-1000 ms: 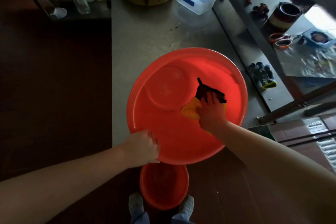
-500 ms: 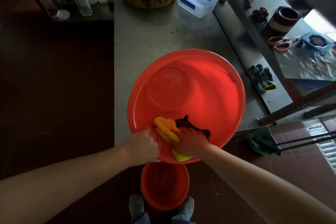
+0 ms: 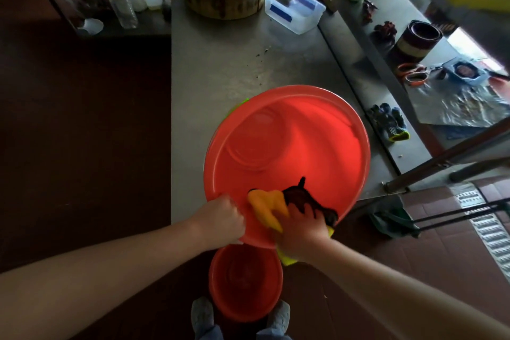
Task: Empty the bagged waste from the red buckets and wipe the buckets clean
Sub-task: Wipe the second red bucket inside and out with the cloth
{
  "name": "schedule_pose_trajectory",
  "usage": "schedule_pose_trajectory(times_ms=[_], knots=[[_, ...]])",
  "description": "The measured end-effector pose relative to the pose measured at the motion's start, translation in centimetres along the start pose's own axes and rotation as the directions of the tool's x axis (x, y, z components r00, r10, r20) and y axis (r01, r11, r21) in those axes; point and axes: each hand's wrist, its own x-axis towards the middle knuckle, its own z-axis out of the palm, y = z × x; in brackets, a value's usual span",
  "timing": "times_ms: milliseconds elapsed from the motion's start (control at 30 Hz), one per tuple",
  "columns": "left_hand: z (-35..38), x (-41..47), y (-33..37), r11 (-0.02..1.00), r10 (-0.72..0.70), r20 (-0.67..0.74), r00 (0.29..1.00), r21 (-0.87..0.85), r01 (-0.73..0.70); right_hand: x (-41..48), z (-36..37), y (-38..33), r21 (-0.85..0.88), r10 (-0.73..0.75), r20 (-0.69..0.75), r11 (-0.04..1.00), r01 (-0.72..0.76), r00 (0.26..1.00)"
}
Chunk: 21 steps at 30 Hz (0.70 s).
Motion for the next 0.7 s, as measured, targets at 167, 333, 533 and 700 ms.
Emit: schedule_pose_trajectory(times_ms=[167, 333, 533, 700], knots=[[0.2, -0.2, 0.6, 0.998, 0.057, 0.010, 0.998, -0.016, -0.057, -0.8, 1.1, -0.8, 0.040, -0.040, -0.077, 0.998, 0.043, 0.996], [1.1, -0.5, 0.5, 0.997, 0.082, -0.014, 0.997, 0.017, -0.082, 3.5, 0.9, 0.2, 0.018, -0.027, -0.006, 0.999, 0.027, 1.000], [2.8, -1.6, 1.3, 0.988, 0.117, 0.013, 0.993, 0.098, -0.117, 12.5, 1.4, -1.2, 0.019, 0.013, -0.037, 1.000, -0.012, 0.999], [2.5, -1.5, 1.6, 0.996, 0.061, 0.023, 0.998, 0.067, -0.062, 16.5, 1.1, -1.9, 0.001, 0.028, -0.097, 1.000, -0.028, 0.995]])
